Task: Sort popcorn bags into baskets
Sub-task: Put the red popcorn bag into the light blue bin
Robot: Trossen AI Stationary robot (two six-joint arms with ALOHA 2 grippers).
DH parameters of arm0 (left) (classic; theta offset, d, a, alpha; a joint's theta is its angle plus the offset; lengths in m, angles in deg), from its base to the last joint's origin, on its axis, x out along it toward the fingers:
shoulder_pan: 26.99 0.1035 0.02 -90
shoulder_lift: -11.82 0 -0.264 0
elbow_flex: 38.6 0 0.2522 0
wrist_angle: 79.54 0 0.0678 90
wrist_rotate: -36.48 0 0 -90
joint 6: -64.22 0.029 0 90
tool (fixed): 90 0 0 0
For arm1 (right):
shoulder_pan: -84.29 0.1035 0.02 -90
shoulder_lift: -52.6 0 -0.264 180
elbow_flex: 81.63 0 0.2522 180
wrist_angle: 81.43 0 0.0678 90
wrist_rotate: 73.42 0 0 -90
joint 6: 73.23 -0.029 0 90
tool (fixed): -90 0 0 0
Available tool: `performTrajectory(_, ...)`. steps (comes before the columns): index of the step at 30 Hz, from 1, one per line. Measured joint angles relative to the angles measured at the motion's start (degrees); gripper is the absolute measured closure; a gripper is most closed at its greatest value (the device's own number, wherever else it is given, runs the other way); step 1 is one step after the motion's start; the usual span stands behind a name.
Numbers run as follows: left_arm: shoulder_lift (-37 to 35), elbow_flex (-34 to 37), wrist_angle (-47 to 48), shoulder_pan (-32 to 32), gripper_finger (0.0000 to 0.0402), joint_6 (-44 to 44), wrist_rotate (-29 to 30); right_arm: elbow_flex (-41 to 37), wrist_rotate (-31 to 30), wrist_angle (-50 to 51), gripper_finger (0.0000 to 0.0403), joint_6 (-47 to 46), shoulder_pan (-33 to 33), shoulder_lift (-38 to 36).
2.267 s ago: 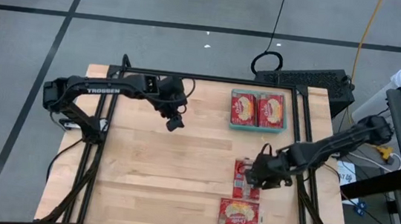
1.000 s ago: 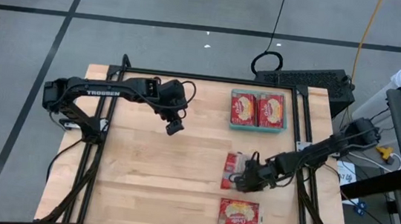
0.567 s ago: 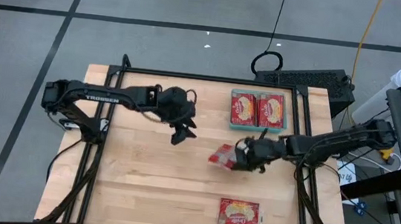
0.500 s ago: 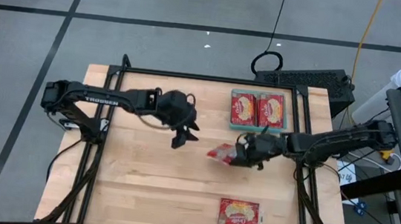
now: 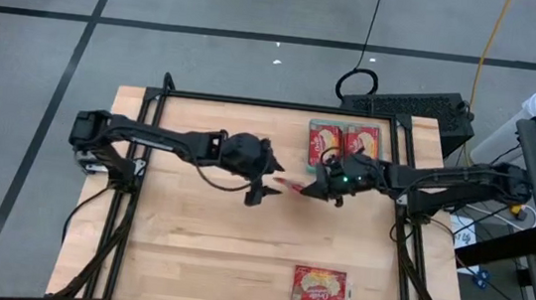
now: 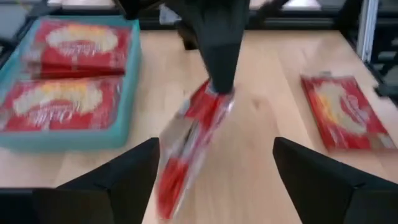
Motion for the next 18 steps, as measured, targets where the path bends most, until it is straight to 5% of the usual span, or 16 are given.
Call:
performTrajectory(11,7.4,-0.2,-5.6,1.5,0.0164,2.2,-0.8,0.0,3.3,-2.7,0.0403,2.2,-5.1,-0.1)
performTrajectory(18,8.8,-0.1,-5.5,2.5,0.0319,2.5,0.5,0.0,3.3,-4.0,0.0403,4.0,-6.0,-0.1)
